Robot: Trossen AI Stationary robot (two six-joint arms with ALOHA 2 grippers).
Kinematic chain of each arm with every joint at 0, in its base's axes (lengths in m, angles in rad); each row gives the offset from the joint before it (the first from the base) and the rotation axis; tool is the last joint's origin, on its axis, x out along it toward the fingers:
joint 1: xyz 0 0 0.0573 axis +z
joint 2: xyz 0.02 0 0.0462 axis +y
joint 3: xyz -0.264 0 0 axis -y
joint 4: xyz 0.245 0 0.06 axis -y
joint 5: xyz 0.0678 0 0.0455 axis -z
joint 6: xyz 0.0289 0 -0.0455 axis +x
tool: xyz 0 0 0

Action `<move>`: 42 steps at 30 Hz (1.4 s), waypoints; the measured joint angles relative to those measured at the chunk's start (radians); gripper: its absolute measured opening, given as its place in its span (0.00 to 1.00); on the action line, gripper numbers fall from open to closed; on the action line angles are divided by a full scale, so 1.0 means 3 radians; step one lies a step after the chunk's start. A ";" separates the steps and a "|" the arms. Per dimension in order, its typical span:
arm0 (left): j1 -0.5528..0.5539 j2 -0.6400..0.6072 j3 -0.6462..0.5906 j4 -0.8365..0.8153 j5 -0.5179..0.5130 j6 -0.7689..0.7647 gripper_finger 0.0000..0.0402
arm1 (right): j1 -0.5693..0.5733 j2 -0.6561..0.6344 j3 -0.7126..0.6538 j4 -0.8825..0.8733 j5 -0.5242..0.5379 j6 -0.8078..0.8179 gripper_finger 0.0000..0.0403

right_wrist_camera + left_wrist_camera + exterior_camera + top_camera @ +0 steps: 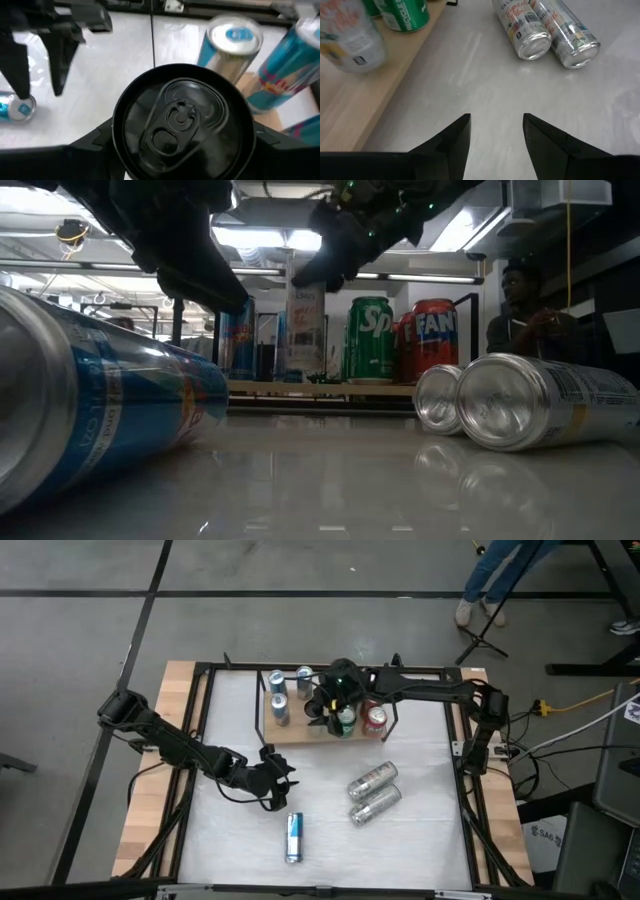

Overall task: Sort soda cans
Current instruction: Put the white-yellow soda can on the shelf

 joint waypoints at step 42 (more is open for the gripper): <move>0.0088 0.0000 0.0000 0.0069 -0.0004 0.0000 0.43 | -0.0011 0.0067 -0.0090 0.0069 0.0378 -0.0169 0.62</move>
